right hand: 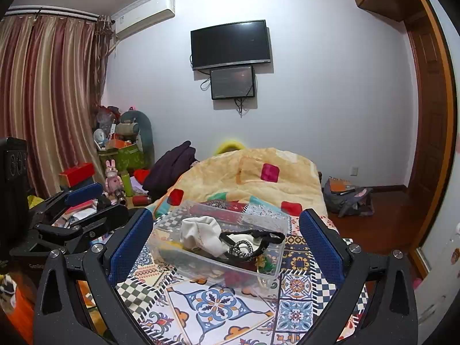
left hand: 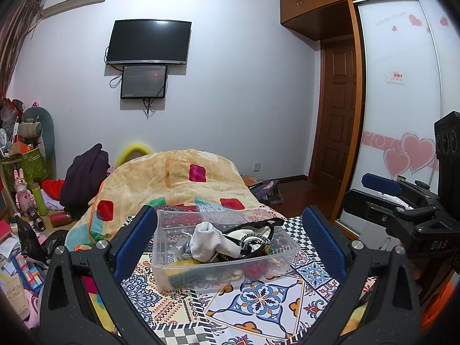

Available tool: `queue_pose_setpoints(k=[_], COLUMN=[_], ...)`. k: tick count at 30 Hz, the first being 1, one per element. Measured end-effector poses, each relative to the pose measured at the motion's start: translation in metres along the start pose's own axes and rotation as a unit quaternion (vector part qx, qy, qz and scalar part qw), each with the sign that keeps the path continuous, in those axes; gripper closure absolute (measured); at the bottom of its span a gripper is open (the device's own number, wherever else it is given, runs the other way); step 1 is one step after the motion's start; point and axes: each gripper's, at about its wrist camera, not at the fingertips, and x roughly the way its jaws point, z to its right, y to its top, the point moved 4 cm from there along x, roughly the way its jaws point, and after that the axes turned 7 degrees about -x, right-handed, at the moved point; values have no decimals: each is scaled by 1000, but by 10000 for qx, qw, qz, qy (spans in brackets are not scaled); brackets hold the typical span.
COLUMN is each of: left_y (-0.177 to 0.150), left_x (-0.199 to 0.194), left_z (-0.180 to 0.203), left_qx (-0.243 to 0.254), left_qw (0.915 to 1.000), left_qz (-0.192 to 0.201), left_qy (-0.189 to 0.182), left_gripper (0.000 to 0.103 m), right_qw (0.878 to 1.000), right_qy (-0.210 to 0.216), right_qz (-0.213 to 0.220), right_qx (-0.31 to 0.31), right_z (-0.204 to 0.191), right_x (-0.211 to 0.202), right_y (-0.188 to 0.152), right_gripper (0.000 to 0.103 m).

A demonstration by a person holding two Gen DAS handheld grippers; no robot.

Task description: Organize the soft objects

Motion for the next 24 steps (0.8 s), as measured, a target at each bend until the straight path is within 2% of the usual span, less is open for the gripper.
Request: queue_pose_setpoints(k=[24], left_y=[2], left_x=[-2], left_z=[2], left_qx=[-17], left_qw=[10000], left_qz=[18], left_qy=[-5], left_gripper=[1], right_qw=[10000], right_qy=[15], right_qz=[13], right_qx=[-4], right_z=[-1], right_x=[-1], right_y=[2], right_gripper=[1])
